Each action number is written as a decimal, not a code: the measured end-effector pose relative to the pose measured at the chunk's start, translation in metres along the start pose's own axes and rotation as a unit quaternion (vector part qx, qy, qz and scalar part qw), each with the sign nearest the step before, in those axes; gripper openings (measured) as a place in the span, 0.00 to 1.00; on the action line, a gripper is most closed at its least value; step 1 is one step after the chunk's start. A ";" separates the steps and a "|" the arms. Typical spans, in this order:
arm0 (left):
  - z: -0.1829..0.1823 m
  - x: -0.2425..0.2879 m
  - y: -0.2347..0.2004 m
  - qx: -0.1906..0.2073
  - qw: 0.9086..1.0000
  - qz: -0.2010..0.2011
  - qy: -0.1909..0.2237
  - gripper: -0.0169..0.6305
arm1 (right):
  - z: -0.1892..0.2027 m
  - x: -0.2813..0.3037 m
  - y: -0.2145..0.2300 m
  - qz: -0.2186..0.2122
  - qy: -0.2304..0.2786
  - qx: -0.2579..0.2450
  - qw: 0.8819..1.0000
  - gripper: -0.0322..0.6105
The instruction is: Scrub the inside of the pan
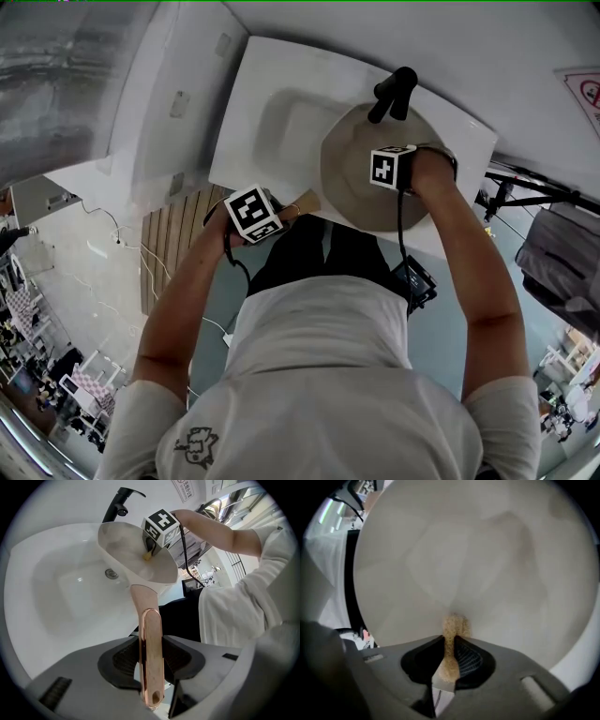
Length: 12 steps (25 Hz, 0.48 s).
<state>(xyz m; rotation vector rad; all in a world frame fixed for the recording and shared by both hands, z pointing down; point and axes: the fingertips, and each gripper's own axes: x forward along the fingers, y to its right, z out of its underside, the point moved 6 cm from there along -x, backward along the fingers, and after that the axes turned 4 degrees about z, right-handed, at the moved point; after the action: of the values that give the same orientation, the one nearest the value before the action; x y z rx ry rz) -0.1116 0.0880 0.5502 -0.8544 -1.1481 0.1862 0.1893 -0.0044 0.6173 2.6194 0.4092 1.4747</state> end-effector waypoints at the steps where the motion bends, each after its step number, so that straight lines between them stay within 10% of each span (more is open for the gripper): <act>1: 0.000 0.000 0.000 0.000 1.000 -0.001 -0.001 0.26 | -0.003 0.001 0.012 0.040 0.010 0.013 0.999 0.15; 5: -0.001 0.000 -0.002 0.001 1.000 -0.002 -0.004 0.26 | -0.006 -0.020 0.048 0.185 0.071 0.080 0.977 0.15; 12: -0.002 -0.001 0.000 0.001 1.000 -0.006 -0.007 0.26 | -0.017 -0.051 0.066 0.361 0.215 0.118 0.900 0.15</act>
<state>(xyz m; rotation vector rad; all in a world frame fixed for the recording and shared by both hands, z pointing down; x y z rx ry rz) -0.1100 0.0869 0.5492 -0.8458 -1.1664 0.1839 0.1618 -0.0825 0.5990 2.7541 -0.4602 2.3713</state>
